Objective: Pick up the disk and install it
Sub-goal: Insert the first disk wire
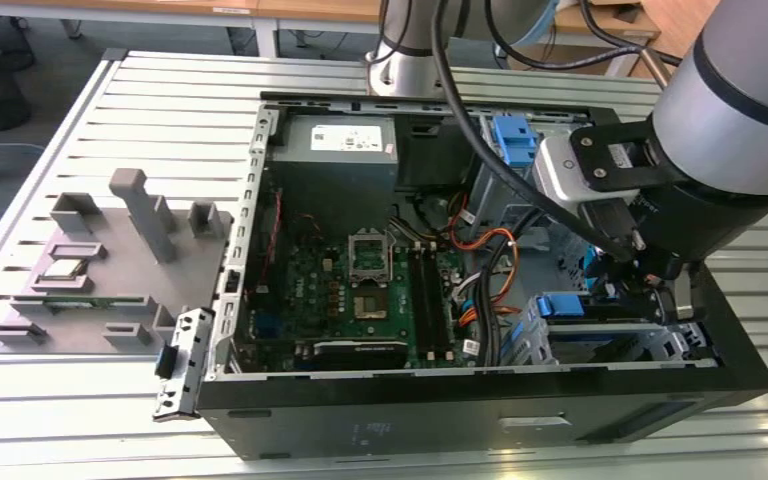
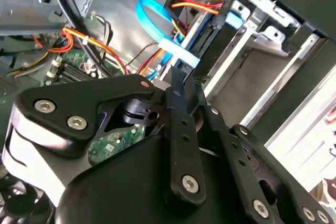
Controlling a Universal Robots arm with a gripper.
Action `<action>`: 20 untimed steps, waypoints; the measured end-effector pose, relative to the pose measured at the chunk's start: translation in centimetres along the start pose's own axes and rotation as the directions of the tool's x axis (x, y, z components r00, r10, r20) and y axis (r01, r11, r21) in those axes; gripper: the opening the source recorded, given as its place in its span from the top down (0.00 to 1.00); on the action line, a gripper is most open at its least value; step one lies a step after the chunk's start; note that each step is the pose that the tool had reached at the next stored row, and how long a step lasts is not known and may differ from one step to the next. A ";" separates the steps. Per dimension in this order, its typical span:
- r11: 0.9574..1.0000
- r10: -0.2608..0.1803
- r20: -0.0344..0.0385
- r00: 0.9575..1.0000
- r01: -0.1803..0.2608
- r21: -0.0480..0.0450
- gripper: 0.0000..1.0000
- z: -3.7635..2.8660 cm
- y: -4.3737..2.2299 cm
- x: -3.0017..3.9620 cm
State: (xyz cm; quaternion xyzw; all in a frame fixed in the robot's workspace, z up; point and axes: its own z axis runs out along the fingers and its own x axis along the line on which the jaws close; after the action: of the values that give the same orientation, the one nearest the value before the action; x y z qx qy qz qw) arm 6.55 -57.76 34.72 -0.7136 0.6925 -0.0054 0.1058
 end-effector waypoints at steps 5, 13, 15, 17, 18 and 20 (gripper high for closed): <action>1.000 0.000 0.000 1.000 0.000 -0.002 0.76 0.00 0.00 0.00; 1.000 0.001 0.000 1.000 -0.001 -0.006 0.76 0.00 0.00 0.00; 1.000 0.001 0.000 1.000 -0.001 -0.006 0.76 0.00 0.00 0.00; 1.000 0.001 0.000 1.000 -0.001 -0.006 0.76 0.00 0.00 0.00; 1.000 0.001 0.000 1.000 -0.001 -0.006 0.76 -0.01 -0.01 0.00; 1.000 0.001 0.000 1.000 -0.001 -0.006 0.76 -0.08 -0.02 -0.01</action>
State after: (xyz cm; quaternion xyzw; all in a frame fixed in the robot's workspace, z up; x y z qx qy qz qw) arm 6.55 -57.76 34.80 -0.7136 0.6929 -0.0031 0.1034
